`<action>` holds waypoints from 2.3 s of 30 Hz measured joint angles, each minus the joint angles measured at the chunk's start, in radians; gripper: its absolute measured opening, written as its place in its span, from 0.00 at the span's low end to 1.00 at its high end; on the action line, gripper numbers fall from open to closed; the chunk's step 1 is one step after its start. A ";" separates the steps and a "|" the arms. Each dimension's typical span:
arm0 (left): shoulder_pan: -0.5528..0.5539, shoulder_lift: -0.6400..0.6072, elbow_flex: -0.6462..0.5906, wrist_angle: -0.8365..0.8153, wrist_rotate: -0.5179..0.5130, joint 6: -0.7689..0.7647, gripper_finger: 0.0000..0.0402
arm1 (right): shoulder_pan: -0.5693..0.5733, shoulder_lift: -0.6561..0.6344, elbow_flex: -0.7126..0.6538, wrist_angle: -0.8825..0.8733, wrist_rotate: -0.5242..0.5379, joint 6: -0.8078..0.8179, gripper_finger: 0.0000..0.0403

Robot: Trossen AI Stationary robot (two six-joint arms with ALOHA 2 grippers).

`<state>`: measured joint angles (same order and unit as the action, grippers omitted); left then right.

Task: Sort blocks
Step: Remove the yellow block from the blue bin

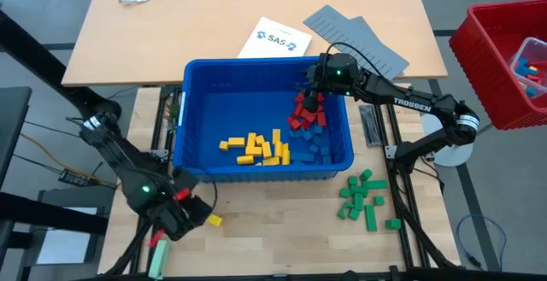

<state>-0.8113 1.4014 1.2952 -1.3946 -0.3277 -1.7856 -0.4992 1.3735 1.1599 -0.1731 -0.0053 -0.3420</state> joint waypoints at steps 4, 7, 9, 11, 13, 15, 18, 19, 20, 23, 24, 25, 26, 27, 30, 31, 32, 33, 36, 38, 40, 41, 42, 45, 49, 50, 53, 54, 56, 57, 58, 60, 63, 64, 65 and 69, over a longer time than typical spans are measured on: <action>0.032 -0.002 0.202 -0.167 -0.193 0.001 0.47 | 0.000 0.000 0.000 0.000 -0.012 0.000 0.59; 0.099 -0.004 0.305 -0.167 -0.361 0.084 0.47 | 0.000 0.000 0.000 -0.001 -0.023 -0.001 0.59; 0.166 -0.004 0.358 -0.169 -0.426 0.182 0.47 | 0.000 0.000 0.000 -0.001 -0.026 -0.003 0.59; 0.256 -0.005 0.386 -0.167 -0.428 0.287 0.47 | 0.000 0.000 0.000 -0.001 -0.029 -0.016 0.59; 0.359 -0.005 0.395 -0.144 -0.393 0.415 0.47 | 0.000 0.000 0.000 -0.001 -0.042 -0.027 0.59; 0.460 -0.004 0.395 -0.102 -0.329 0.562 0.47 | 0.000 0.000 0.000 -0.001 -0.049 -0.030 0.59; 0.619 -0.003 0.395 -0.017 -0.180 0.789 0.47 | -0.004 0.000 0.000 -0.001 -0.051 -0.050 0.59; 0.670 -0.001 0.395 0.014 -0.133 0.867 0.47 | -0.007 0.000 0.000 -0.001 -0.052 -0.065 0.59; 0.716 0.001 0.395 0.042 -0.094 0.938 0.47 | -0.010 0.000 0.000 -0.001 -0.051 -0.077 0.59; 0.850 0.002 0.395 0.101 0.003 1.127 0.47 | -0.029 0.000 0.000 0.013 -0.052 -0.081 0.59; 0.894 0.002 0.395 0.115 0.028 1.184 0.47 | -0.036 0.000 0.000 0.018 -0.051 -0.081 0.59; 0.939 0.001 0.395 0.125 0.050 1.233 0.47 | -0.044 0.000 0.000 0.021 -0.051 -0.080 0.59; 0.980 0.001 0.395 0.129 0.074 1.277 0.47 | -0.051 0.000 0.000 0.024 -0.051 -0.079 0.59; 1.022 0.003 0.394 0.132 0.104 1.324 0.47 | -0.059 0.000 0.000 0.026 -0.052 -0.079 0.59; 1.134 0.011 0.361 0.182 0.224 1.448 0.47 | -0.080 0.000 0.000 0.026 -0.074 -0.068 0.59; 1.165 0.013 0.343 0.195 0.267 1.488 0.47 | -0.085 0.000 0.000 0.026 -0.080 -0.060 0.59; 1.190 0.020 0.323 0.214 0.305 1.518 0.47 | -0.091 0.000 0.000 0.026 -0.086 -0.053 0.59; 1.213 0.026 0.304 0.238 0.335 1.546 0.47 | -0.097 0.000 0.000 0.026 -0.090 -0.046 0.59; 1.270 0.048 0.250 0.274 0.408 1.625 0.47 | -0.114 0.000 0.000 0.026 -0.094 -0.026 0.59; 1.297 0.069 0.223 0.301 0.457 1.677 0.47 | -0.126 0.000 0.000 0.015 -0.094 -0.004 0.59; 1.309 0.091 0.190 0.308 0.522 1.729 0.47 | -0.135 0.000 0.000 0.000 -0.094 0.009 0.59; 1.311 0.103 0.175 0.318 0.553 1.751 0.47 | -0.138 0.000 0.000 -0.009 -0.094 0.009 0.59; 1.313 0.115 0.158 0.344 0.583 1.769 0.47 | -0.142 0.000 0.000 -0.012 -0.094 0.009 0.59; 1.314 0.144 0.094 0.416 0.656 1.841 0.47 | -0.146 0.000 0.000 -0.005 -0.094 0.009 0.59; 1.314 0.201 0.000 0.569 0.693 1.891 0.46 | -0.147 0.000 0.000 0.010 -0.097 0.008 0.59; 1.313 0.216 -0.019 0.604 0.702 1.902 0.45 | -0.147 0.000 0.000 0.007 -0.099 0.008 0.59; 1.304 0.256 -0.055 0.686 0.790 1.958 0.42 | -0.147 0.000 0.000 0.000 -0.101 0.008 0.59; 1.301 0.273 -0.063 0.689 0.822 1.975 0.41 | -0.147 0.000 0.000 -0.003 -0.101 0.009 0.59; 1.293 0.310 -0.074 0.683 0.873 2.015 0.38 | -0.147 0.000 0.000 -0.007 -0.101 0.009 0.59; 1.286 0.330 -0.077 0.683 0.881 2.033 0.35 | -0.147 0.000 0.000 -0.009 -0.101 0.009 0.59; 1.278 0.347 -0.079 0.687 0.881 2.054 0.33 | -0.147 0.000 0.000 -0.013 -0.101 0.009 0.59; 1.256 0.383 -0.086 0.701 0.881 2.115 0.28 | -0.147 0.000 0.000 -0.015 -0.101 0.009 0.59; 1.214 0.436 -0.089 0.719 0.899 2.183 0.19 | -0.147 0.000 0.000 -0.020 -0.101 0.009 0.59; 1.200 0.447 -0.089 0.723 0.912 2.202 0.16 | -0.147 0.000 0.000 -0.022 -0.101 0.009 0.59; 1.187 0.454 -0.089 0.724 0.926 2.215 0.13 | -0.147 0.000 0.000 -0.026 -0.101 0.009 0.59; 1.135 0.475 -0.089 0.727 0.916 2.289 0.04 | -0.147 0.000 0.000 -0.038 -0.101 0.009 0.59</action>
<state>0.3242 1.8764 1.2066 -0.6678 0.5886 0.5031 -0.6460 1.3735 1.1595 -0.2112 -0.1062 -0.3332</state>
